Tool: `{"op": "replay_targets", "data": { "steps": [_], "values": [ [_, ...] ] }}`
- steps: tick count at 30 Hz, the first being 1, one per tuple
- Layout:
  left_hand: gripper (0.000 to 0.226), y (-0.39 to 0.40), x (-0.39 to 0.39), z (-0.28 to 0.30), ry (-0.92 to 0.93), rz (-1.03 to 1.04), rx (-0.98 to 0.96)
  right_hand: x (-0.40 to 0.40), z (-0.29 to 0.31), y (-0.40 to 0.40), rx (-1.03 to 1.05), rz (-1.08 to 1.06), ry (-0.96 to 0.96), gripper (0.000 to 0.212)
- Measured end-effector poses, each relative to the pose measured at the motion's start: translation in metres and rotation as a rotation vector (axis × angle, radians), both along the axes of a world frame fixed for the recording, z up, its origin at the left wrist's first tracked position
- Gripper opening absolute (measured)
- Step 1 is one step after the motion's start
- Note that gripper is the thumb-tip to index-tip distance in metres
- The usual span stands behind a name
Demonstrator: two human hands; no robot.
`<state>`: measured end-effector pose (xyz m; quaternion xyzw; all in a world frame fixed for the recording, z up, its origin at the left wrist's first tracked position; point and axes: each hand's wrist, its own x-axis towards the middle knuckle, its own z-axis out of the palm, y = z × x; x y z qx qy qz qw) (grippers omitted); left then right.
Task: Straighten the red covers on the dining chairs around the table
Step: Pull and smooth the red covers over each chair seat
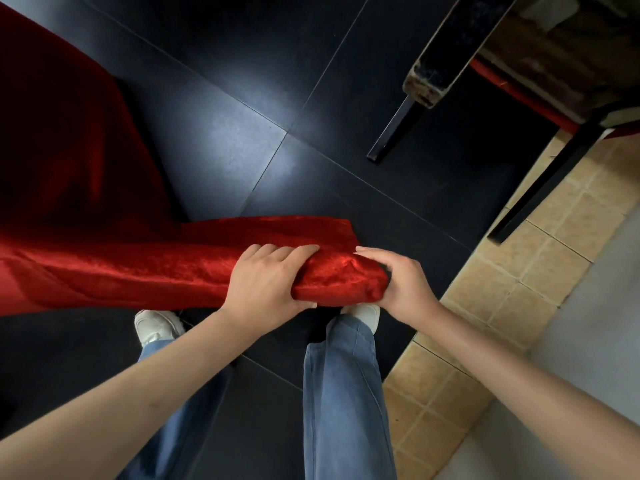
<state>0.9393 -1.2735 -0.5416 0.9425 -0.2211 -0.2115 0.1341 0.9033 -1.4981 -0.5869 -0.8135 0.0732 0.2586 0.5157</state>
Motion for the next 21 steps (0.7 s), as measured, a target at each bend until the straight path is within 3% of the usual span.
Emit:
{"op": "replay_targets", "data": {
  "steps": [21],
  "values": [
    [0.082, 0.028, 0.020, 0.051, 0.077, 0.120, -0.185, 0.012, 0.061, 0.030, -0.034, -0.133, 0.044, 0.049]
  ]
}}
